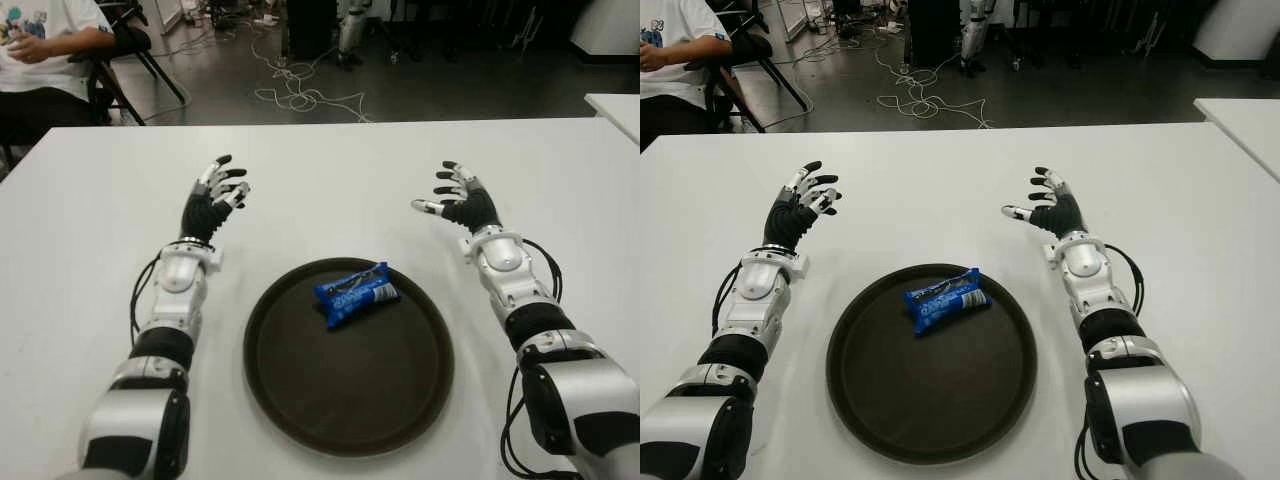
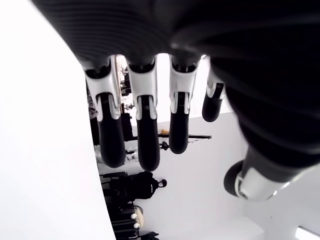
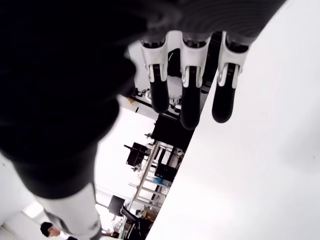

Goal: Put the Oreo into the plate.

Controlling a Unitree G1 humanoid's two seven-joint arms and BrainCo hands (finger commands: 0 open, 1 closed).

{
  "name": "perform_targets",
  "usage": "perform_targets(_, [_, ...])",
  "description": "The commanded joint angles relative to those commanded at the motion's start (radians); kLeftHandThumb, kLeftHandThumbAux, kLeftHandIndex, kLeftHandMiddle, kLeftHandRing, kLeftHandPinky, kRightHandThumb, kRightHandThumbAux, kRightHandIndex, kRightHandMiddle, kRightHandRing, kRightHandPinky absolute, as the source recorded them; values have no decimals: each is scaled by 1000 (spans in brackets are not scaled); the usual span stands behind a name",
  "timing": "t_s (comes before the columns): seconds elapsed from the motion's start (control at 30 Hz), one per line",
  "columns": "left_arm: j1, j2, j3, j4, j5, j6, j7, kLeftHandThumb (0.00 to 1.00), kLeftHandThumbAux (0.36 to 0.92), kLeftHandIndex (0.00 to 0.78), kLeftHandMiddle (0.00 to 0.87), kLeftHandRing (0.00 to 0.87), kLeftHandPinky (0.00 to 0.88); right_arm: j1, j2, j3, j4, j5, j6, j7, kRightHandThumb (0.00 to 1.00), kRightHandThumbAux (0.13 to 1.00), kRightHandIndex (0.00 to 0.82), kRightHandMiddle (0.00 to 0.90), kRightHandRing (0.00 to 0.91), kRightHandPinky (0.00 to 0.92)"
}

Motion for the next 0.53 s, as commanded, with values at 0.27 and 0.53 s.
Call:
perform_targets(0.27, [-2, 4, -1, 1, 0, -2, -6, 241, 609, 138, 263, 328, 423, 2, 3, 10, 2, -15, -13, -7, 65, 805, 143, 219, 254, 311])
perform_targets(0.53, [-3, 7, 3, 10, -6, -2, -18, 248, 608, 139, 262, 324, 413, 6, 5, 22, 5, -27, -30, -17, 38, 797, 146, 220, 250, 307])
